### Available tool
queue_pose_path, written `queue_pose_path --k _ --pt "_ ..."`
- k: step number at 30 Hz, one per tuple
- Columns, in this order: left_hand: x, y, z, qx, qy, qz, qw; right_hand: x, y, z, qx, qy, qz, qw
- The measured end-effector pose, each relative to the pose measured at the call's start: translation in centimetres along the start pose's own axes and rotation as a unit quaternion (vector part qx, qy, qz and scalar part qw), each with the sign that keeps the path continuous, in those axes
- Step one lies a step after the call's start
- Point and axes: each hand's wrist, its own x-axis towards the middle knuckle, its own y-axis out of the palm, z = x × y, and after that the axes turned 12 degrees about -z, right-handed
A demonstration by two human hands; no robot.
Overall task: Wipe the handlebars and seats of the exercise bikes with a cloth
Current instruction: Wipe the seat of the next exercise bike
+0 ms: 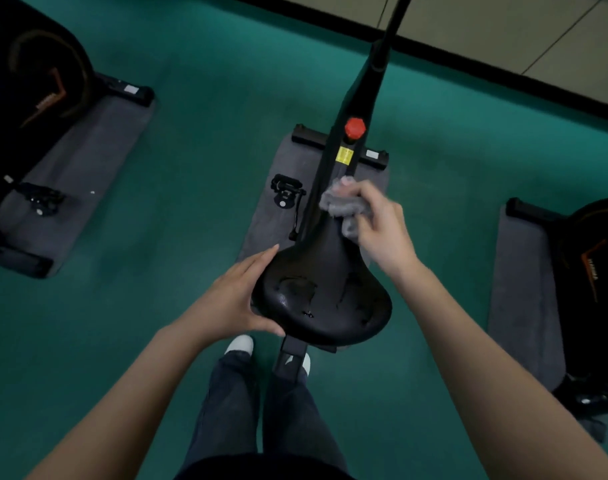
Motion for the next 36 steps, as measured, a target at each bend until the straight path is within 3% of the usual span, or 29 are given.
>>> queue_pose_path --k 3,6,11,16,19,23,26,29,32,34,36 --pt "0.0 0.1 0.0 0.0 -0.003 -0.009 1.0 -4.2 0.3 0.2 -0.053 -0.089 0.081 0.991" --pt "-0.1 0.1 0.0 -0.014 -0.01 -0.009 1.0 -5.9 -0.8 -0.2 -0.01 -0.062 0.14 0.988" --pt "0.0 0.4 0.2 -0.039 -0.026 -0.013 0.999 -2.7 -1.6 0.1 -0.015 -0.041 0.005 0.999" --pt "-0.3 0.9 0.9 -0.063 -0.058 -0.02 0.996 -4.5 1.1 0.5 -0.135 -0.096 0.057 0.984" --pt "-0.6 1.3 1.2 -0.093 -0.074 -0.025 0.993 -6.5 1.3 1.2 -0.094 -0.124 0.121 0.98" --pt "-0.8 1.8 1.6 -0.13 -0.09 -0.032 0.987 -2.5 1.6 2.1 -0.112 -0.088 0.036 0.989" --pt "-0.6 2.0 2.0 -0.142 -0.087 -0.035 0.985 -2.1 4.1 3.2 -0.163 -0.109 0.09 0.976" --pt "-0.4 2.1 2.2 -0.151 -0.07 -0.041 0.985 -4.9 5.1 4.0 -0.114 -0.146 0.172 0.967" --pt "-0.4 1.9 2.2 -0.15 -0.071 -0.033 0.986 -7.4 3.2 3.9 -0.024 -0.107 0.21 0.971" --pt "-0.5 1.7 2.2 -0.136 -0.066 -0.03 0.988 -8.0 1.8 3.6 0.016 -0.064 0.186 0.98" --pt "-0.4 1.6 2.1 -0.124 -0.06 -0.031 0.99 -7.8 0.9 2.9 0.013 -0.047 0.112 0.993"
